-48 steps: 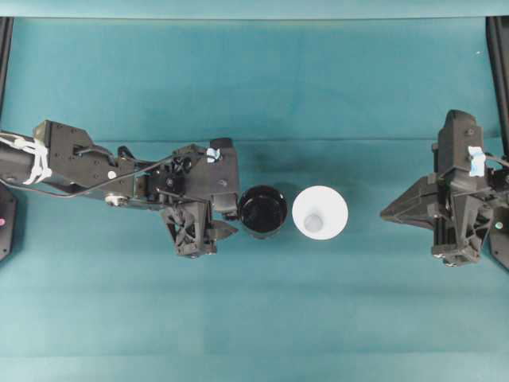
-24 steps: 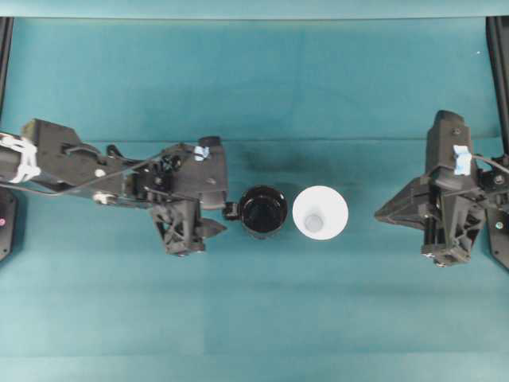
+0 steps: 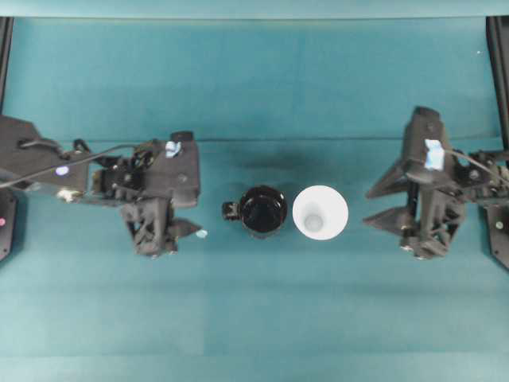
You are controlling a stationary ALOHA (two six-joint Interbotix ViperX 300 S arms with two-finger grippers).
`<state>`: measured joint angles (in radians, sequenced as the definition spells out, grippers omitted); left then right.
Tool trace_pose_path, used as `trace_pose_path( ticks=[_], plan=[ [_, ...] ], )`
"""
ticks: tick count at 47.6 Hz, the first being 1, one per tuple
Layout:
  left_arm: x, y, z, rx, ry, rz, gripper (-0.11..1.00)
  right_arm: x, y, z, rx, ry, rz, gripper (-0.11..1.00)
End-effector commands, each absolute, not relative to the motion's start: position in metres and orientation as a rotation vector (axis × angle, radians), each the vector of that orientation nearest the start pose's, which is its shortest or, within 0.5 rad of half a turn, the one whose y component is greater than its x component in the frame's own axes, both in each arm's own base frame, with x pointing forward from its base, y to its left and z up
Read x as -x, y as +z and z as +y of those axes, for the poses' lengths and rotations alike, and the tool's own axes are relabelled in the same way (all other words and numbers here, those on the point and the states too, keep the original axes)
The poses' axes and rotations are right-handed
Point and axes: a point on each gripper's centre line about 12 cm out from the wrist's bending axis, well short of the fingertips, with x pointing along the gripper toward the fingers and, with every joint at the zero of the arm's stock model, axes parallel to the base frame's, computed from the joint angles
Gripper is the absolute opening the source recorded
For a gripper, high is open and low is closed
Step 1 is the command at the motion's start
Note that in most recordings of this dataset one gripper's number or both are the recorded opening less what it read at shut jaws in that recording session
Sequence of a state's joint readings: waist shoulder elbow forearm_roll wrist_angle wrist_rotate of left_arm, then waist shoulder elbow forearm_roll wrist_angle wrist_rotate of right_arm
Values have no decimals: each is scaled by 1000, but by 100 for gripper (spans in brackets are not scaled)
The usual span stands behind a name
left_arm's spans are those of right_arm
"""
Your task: Put a paper cup into the cup holder on your left arm.
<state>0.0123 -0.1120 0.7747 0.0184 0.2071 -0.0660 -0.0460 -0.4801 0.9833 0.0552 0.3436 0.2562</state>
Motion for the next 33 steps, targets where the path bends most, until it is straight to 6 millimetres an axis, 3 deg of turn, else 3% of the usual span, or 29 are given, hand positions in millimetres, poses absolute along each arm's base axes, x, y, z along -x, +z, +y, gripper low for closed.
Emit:
trace_pose_path(
  ticks=[1, 4, 16, 33],
  plan=[
    [-338, 167, -3, 39, 16, 845, 83, -268, 195, -18, -337, -184, 812, 93],
    [-337, 167, -6, 36, 7, 845, 83, -275, 196, -23, -338, -200, 813, 98],
    [-337, 168, -7, 34, 3, 844, 83, -303, 194, -43, -312, -243, 841, 97],
    [-337, 168, -7, 34, 4, 839, 83, -306, 165, -42, -324, -259, 991, 97]
  ],
)
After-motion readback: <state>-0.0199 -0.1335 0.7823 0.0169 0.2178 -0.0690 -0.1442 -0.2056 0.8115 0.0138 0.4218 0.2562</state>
